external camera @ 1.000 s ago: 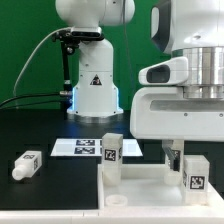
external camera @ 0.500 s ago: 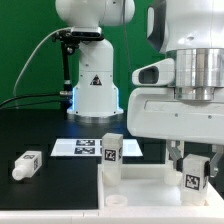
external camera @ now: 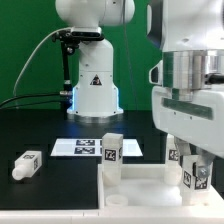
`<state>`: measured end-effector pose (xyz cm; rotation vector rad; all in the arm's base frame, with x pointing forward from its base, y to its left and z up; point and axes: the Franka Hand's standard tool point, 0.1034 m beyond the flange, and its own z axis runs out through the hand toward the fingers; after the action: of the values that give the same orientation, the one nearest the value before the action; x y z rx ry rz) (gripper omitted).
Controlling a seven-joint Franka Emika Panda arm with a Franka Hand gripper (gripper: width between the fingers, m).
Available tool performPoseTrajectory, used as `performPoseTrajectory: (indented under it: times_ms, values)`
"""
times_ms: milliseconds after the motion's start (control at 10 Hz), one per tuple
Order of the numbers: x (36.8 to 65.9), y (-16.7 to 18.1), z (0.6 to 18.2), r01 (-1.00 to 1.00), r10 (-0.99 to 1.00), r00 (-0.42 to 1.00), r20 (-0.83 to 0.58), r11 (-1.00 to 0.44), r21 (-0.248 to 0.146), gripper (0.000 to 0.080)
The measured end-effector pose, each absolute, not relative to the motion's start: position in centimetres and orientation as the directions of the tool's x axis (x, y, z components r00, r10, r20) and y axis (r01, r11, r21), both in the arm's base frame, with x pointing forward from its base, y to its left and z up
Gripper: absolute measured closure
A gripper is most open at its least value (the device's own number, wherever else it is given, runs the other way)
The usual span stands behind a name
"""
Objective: Assemble square table
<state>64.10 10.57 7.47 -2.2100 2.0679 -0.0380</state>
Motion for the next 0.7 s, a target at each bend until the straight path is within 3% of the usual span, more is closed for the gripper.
performPoseTrajectory:
  times_ms: [300, 700]
  values:
    - [64.03, 10.5, 7.42, -0.971, -0.967, -0.224, -0.117, 0.233, -0.062, 0.0511]
    - [63.96, 10.56, 7.4, -0.936, -0.933, -0.341, -0.117, 0.348, -0.05, 0.0511]
